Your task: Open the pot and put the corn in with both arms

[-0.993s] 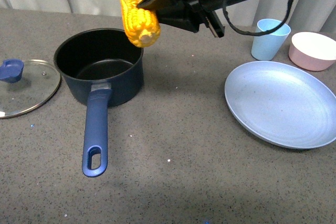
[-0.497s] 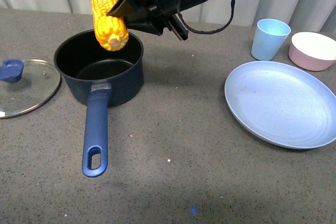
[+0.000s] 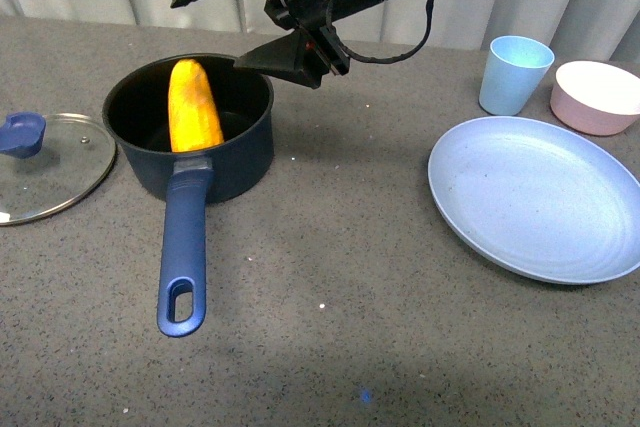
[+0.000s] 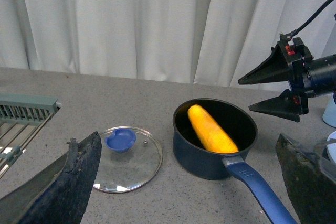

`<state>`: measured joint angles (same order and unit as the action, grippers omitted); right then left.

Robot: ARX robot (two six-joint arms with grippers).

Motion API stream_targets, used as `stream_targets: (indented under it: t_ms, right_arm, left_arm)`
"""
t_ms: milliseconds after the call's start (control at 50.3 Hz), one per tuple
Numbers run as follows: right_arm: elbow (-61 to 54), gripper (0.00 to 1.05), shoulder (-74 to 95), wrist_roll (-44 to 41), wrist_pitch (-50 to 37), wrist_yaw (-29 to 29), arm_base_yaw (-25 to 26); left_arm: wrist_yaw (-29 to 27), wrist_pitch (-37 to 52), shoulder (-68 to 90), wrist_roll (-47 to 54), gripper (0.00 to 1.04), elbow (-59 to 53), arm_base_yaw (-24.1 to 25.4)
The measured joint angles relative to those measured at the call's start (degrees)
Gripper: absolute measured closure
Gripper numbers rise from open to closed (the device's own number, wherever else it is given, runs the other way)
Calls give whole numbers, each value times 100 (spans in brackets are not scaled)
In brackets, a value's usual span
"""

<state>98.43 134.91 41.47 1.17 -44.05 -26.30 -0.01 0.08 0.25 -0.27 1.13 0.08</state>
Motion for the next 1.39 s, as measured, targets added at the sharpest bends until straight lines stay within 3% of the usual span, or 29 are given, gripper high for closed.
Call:
stream_targets:
  t_ms: [79, 238, 517, 695, 715, 735, 795, 874, 934, 1033, 1192, 1291, 1391]
  right_arm:
    - [0, 7, 0, 26, -33, 2, 2]
    - [-94, 9, -79, -186, 39, 422, 26]
    - [-1488, 9, -1158, -472, -619, 2068, 595]
    - [-2540, 9, -1993, -553, -1119, 2323, 986]
    - [-2688, 10, -2050, -688, -1346, 2616, 988]
    - [-3062, 15, -2184, -984, -2129, 3331, 992]
    - [-3910, 26, -2470, -1998, -3788, 4728, 1060]
    - [-4972, 38, -3025, -2990, -5145, 5418, 1274]
    - [-5613, 47, -3543, -3399, -5672, 5403, 1493]
    - [-6470, 61, -4492, -3803, -5775, 5169, 1853]
    - [-7757, 86, -5943, -4030, -5368, 4498, 2465]
    - [-8400, 103, -6902, -4070, -4935, 4492, 2627]
    - [-8926, 104, -8052, -4113, -4297, 4395, 2625]
  left_arm:
    - [0, 0, 0, 0, 6, 0, 0]
    - [0, 0, 0, 0, 6, -2, 0]
    - [0, 0, 0, 0, 6, -2, 0]
    - [0, 0, 0, 0, 6, 0, 0]
    - [0, 0, 0, 0, 6, 0, 0]
    - [0, 0, 0, 0, 6, 0, 0]
    - [15, 0, -2, 2, 6, 0, 0]
    - [-4, -2, -2, 0, 6, 0, 0]
    - [-7, -2, -2, 0, 6, 0, 0]
    - [-2, -2, -2, 0, 6, 0, 0]
    - [4, -4, -2, 0, 6, 0, 0]
    - [2, -4, -2, 0, 6, 0, 0]
    - [-2, -4, -2, 0, 6, 0, 0]
